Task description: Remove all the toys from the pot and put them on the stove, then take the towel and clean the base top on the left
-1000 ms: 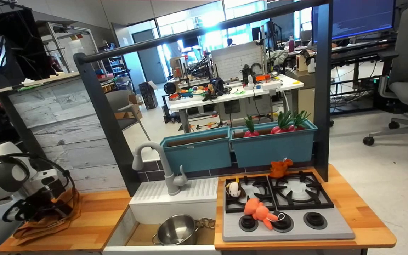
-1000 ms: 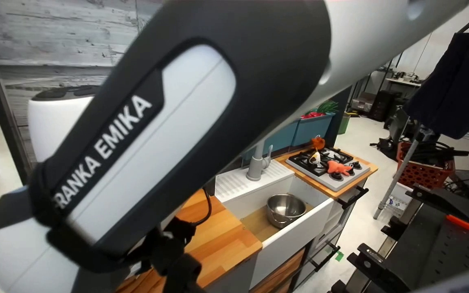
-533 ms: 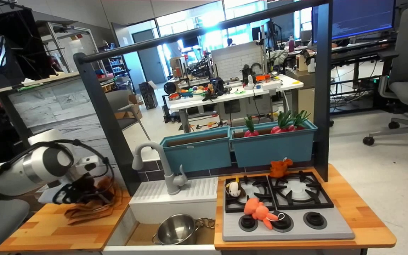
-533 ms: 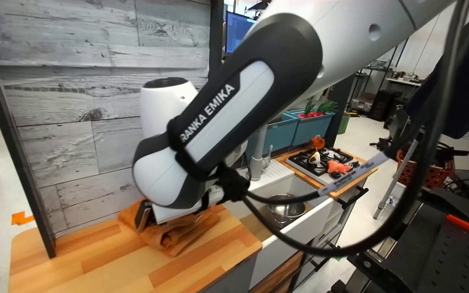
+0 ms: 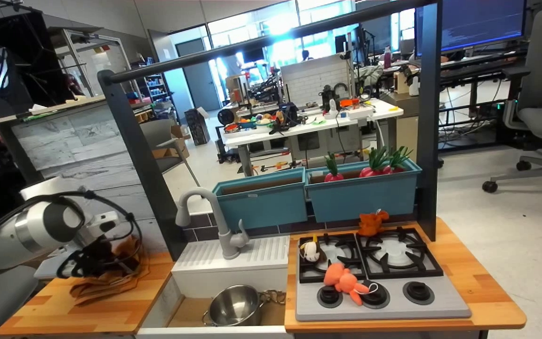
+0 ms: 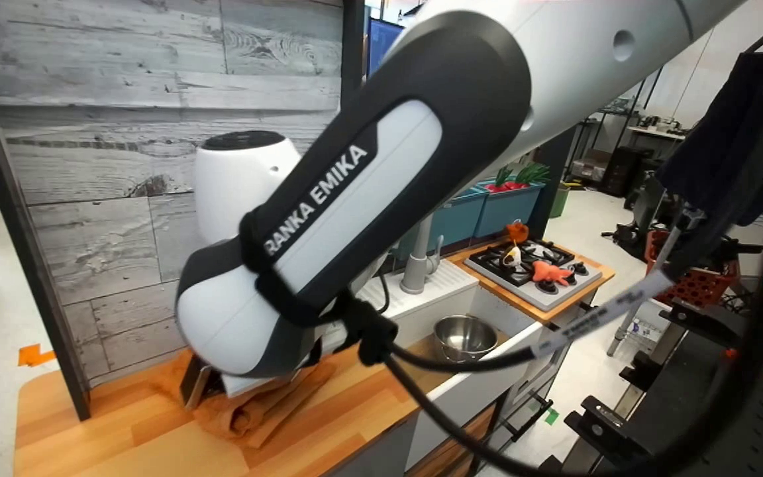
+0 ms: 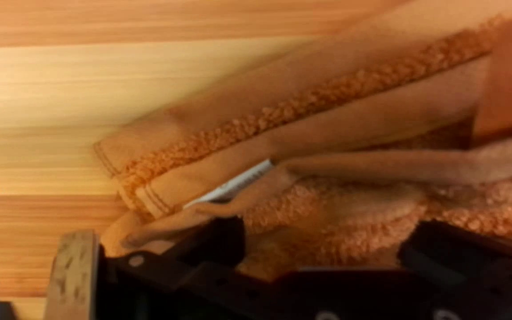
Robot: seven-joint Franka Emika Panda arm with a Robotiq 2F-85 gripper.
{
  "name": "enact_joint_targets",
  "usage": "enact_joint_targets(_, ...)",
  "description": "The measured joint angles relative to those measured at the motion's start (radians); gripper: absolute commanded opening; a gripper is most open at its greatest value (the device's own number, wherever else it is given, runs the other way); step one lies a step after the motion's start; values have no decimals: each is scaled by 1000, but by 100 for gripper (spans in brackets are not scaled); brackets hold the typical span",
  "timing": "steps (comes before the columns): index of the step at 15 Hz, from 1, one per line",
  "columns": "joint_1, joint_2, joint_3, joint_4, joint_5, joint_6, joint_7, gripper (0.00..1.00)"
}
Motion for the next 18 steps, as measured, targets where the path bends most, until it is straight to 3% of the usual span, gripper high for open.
enact_joint_targets(4,92,-3,49,-5,-1,13,-5,100)
enact_joint_targets(7,106,-3,56,-5,1,13,-5,100)
enact_joint_targets(15,-71,-5,2,-8,26,13,13,100)
enact_joint_targets(18,-76,-5,21,-10,24,13,-7,100)
